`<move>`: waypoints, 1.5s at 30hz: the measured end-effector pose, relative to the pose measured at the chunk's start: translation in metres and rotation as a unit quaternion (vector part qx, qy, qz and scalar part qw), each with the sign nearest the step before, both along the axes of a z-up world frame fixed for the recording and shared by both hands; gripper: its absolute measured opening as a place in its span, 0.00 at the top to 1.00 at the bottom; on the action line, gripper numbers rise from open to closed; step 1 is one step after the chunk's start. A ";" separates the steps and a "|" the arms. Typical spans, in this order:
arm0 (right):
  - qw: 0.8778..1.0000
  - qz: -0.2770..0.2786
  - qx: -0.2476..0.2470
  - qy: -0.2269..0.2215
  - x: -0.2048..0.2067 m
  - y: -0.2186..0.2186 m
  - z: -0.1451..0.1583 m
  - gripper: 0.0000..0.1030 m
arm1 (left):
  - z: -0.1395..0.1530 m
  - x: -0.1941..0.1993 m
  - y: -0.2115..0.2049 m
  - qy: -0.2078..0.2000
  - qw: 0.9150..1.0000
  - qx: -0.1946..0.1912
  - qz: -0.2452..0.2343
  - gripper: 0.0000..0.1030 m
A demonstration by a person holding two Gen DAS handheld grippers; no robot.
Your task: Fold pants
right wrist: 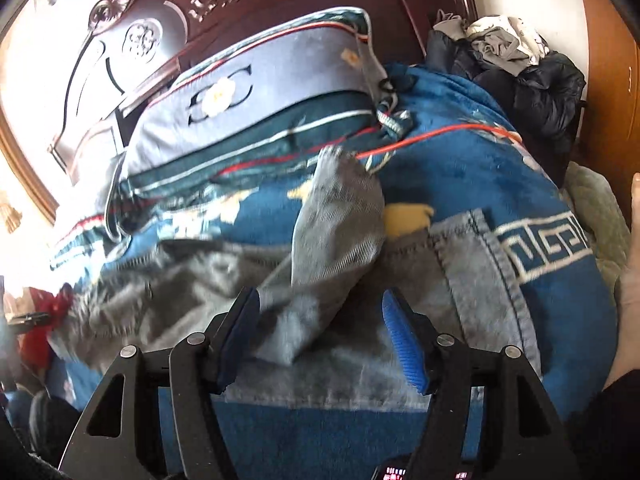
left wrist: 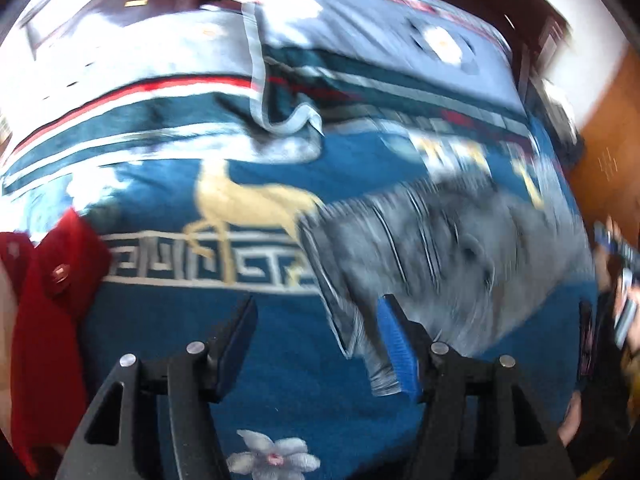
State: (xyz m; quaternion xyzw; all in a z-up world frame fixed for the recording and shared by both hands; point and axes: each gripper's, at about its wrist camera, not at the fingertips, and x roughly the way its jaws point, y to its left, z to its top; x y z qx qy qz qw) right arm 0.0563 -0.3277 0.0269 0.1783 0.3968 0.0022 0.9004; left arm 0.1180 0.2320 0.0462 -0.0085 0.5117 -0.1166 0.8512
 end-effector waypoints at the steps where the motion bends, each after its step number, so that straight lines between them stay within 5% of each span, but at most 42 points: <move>1: 1.000 -0.006 0.008 0.000 0.004 -0.004 0.000 0.39 | 0.005 0.001 0.006 -0.008 1.000 -0.019 0.020 0.37; 4: 0.999 -0.021 0.040 0.005 0.026 -0.016 -0.002 0.37 | 0.013 0.006 0.000 -0.016 0.997 -0.067 0.026 0.37; 7: 0.998 -0.028 0.057 0.026 0.051 -0.023 -0.014 0.37 | 0.007 0.016 -0.044 -0.004 0.997 -0.081 -0.020 0.37; 13: 0.996 -0.033 0.063 0.062 0.088 -0.022 -0.037 0.37 | -0.036 0.038 -0.161 0.048 0.989 -0.064 -0.125 0.37; 15: 0.996 -0.024 0.049 0.074 0.097 -0.017 -0.043 0.55 | -0.058 0.049 -0.189 0.062 0.987 -0.036 -0.141 0.37; 16: 0.996 -0.014 0.035 0.085 0.102 -0.014 -0.047 0.92 | -0.068 0.053 -0.200 0.068 0.987 -0.025 -0.141 0.37; 20: 0.998 -0.003 0.023 0.059 0.091 -0.015 -0.033 0.93 | -0.093 0.070 -0.216 0.064 0.989 0.013 -0.129 0.37; 25: 0.999 -0.025 0.021 0.006 0.036 -0.034 0.006 0.92 | -0.093 0.069 -0.217 0.050 0.992 0.022 -0.114 0.37; 31: 0.993 -0.074 0.044 0.078 -0.018 -0.054 -0.024 0.90 | -0.051 0.041 -0.233 -0.010 0.990 -0.003 -0.137 0.37; 33: 0.988 -0.100 0.059 0.100 -0.033 -0.065 -0.041 0.80 | -0.043 0.035 -0.248 -0.011 0.987 -0.009 -0.160 0.37; 34: 0.986 -0.114 0.070 0.103 -0.038 -0.071 -0.043 0.66 | -0.041 0.030 -0.258 -0.012 0.984 -0.006 -0.177 0.37; 38: 0.986 -0.143 0.059 0.061 -0.051 -0.093 -0.021 0.43 | -0.037 0.023 -0.298 -0.007 0.975 -0.005 -0.223 0.37; 45: 0.992 -0.106 0.051 0.033 -0.008 -0.132 -0.001 0.39 | -0.054 0.059 -0.341 0.022 0.976 0.009 -0.214 0.37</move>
